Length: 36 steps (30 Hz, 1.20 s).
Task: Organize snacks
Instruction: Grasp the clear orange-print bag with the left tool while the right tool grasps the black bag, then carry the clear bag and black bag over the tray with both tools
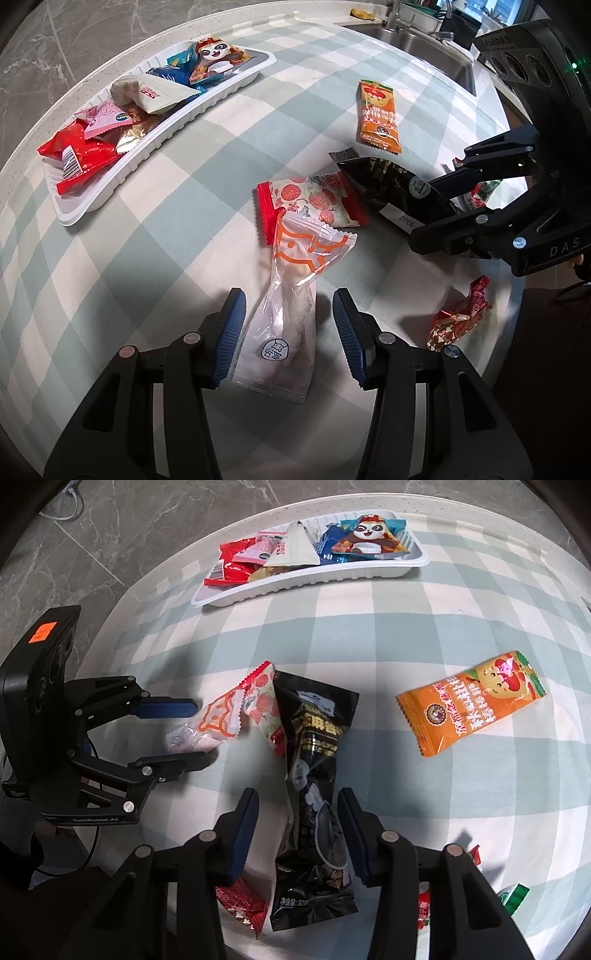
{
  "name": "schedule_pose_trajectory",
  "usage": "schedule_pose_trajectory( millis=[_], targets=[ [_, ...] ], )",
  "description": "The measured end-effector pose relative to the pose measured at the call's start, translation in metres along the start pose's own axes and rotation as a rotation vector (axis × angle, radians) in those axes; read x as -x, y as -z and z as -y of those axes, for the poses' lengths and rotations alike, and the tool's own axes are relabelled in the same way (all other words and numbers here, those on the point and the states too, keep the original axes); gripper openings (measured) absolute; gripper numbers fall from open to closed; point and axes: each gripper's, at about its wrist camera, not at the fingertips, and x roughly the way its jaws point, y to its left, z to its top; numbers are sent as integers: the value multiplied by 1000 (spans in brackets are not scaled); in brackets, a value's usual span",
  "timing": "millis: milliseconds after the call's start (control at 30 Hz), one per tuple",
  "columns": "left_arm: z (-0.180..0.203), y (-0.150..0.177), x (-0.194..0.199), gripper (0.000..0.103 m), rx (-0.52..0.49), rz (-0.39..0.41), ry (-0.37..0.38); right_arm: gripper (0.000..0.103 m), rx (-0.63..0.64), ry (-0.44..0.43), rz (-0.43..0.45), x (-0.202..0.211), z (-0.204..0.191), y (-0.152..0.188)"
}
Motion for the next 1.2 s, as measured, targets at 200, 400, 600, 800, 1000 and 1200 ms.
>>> schedule_pose_trajectory(
  millis=[200,400,600,800,1000,1200],
  targets=[
    [-1,0,-1,47,0,-4,0,45,1,7,-4,-1,2,1],
    [-1,1,-2,47,-1,-8,1,42,5,15,-9,-3,2,1],
    [-2,1,-3,47,1,-11,2,39,19,28,-9,-4,2,0],
    [-1,2,-4,47,-9,-14,4,31,37,46,-12,-5,0,0],
    [-7,3,-3,46,7,-6,39,27,42,48,-12,-5,1,-1],
    [-18,5,1,27,51,17,71,25,-20,-21,-2,-2,14,2]
  ],
)
